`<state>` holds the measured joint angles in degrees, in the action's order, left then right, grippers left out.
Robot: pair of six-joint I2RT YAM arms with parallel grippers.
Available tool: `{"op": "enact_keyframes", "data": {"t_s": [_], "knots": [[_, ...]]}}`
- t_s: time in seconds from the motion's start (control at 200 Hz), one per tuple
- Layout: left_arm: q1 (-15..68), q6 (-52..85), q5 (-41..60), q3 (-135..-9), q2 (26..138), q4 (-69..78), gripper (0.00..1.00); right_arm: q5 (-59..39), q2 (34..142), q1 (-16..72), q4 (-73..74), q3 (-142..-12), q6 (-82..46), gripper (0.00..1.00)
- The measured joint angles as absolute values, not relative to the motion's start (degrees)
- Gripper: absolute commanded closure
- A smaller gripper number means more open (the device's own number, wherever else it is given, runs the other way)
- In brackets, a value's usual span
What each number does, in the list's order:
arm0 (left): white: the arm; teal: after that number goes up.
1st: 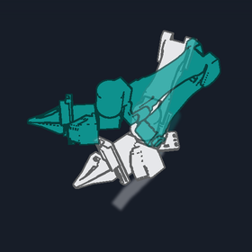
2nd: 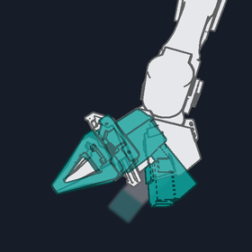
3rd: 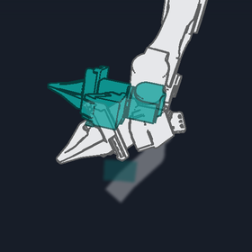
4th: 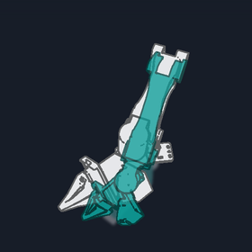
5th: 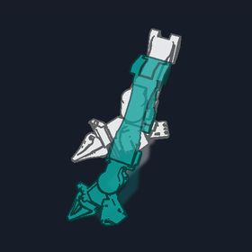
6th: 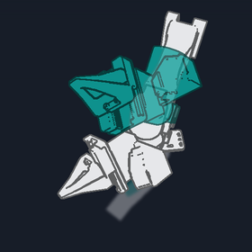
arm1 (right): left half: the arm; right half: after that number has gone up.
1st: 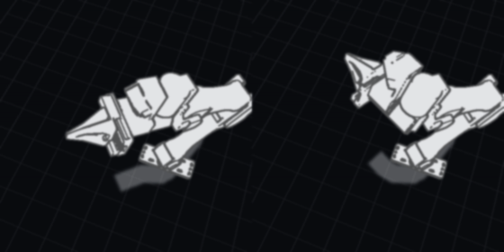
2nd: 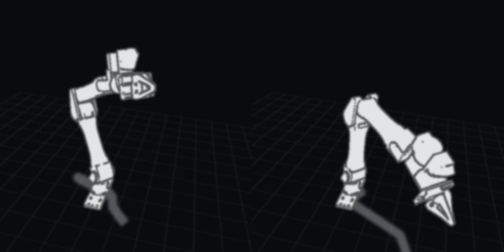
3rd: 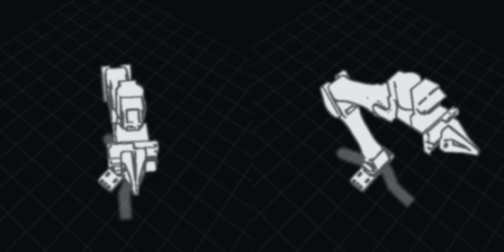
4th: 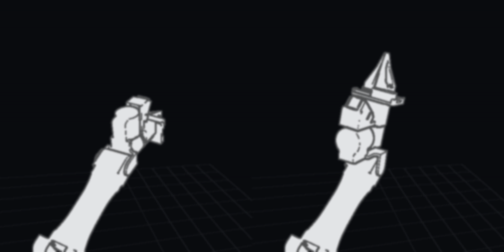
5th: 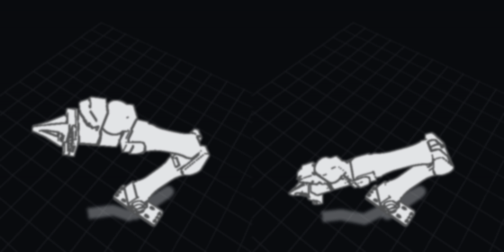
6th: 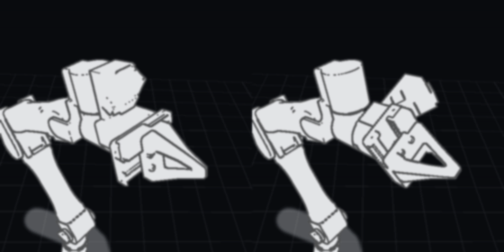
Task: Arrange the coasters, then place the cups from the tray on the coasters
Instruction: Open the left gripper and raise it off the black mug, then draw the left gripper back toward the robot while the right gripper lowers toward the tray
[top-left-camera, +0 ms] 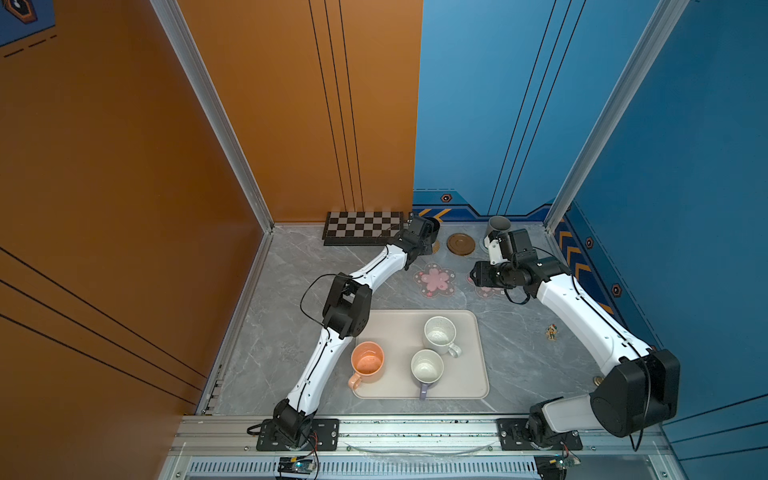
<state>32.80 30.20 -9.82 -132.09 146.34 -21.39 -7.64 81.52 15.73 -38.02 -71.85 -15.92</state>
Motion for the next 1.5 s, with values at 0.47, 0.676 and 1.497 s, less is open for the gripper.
{"op": "enact_keyframes", "data": {"t_s": [0.47,0.676,1.497], "knots": [[32.91,29.32,-14.15,-115.04,137.25,-21.21,0.70,-7.66,79.68,15.90,-38.13,-70.61,-15.92,0.45],[32.69,25.80,-20.40,-101.69,118.93,-22.02,0.68,-7.68,77.06,17.52,-38.33,-69.36,-15.94,0.44],[39.72,25.32,-27.68,-72.49,78.15,-33.69,0.62,13.21,53.89,59.70,-48.03,-58.06,-38.11,0.44]]}}
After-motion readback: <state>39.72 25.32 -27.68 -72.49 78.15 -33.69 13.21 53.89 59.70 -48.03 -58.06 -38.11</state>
